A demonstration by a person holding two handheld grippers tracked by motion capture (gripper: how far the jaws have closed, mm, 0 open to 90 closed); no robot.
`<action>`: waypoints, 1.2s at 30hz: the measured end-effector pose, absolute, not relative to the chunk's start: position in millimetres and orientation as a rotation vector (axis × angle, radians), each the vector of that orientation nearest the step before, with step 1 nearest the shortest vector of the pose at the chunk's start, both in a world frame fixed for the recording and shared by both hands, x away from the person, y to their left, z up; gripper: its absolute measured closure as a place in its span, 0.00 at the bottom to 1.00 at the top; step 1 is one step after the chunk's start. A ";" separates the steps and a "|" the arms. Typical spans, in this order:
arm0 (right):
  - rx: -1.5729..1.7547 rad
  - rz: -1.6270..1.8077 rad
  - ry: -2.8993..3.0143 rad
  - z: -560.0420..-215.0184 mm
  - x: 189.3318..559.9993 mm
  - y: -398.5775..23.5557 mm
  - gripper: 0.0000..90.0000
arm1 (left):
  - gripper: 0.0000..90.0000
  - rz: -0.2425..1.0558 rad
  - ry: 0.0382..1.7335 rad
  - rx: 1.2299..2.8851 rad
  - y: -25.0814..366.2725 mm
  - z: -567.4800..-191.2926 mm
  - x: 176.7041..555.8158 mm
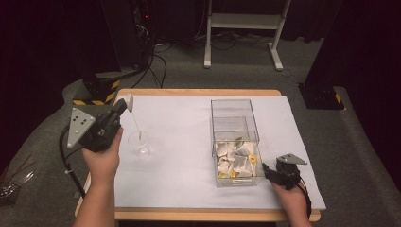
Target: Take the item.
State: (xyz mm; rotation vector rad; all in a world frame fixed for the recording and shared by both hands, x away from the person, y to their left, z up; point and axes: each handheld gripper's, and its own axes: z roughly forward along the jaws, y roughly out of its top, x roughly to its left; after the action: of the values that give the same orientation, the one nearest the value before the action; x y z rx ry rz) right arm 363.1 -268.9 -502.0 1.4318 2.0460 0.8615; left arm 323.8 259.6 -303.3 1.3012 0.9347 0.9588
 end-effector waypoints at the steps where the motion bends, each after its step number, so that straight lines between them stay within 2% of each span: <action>1: 1.432 0.862 2.046 -502.0 363.1 -268.9 0.43 | 1.00 0.958 0.937 1.301 260.3 -304.2 323.9; 22: 1.432 0.862 2.046 -502.0 363.1 -268.9 0.43 | 1.00 0.926 0.991 1.328 267.2 -331.5 325.8; 36: 1.432 0.861 2.045 -502.0 363.0 -268.8 0.43 | 1.00 0.864 1.057 1.371 268.4 -367.4 330.8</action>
State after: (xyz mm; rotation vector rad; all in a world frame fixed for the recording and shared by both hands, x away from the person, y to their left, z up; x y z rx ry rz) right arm 363.0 -268.8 -502.0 1.4318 2.0452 0.8612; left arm 330.8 268.4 -367.4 1.3705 1.0571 0.8643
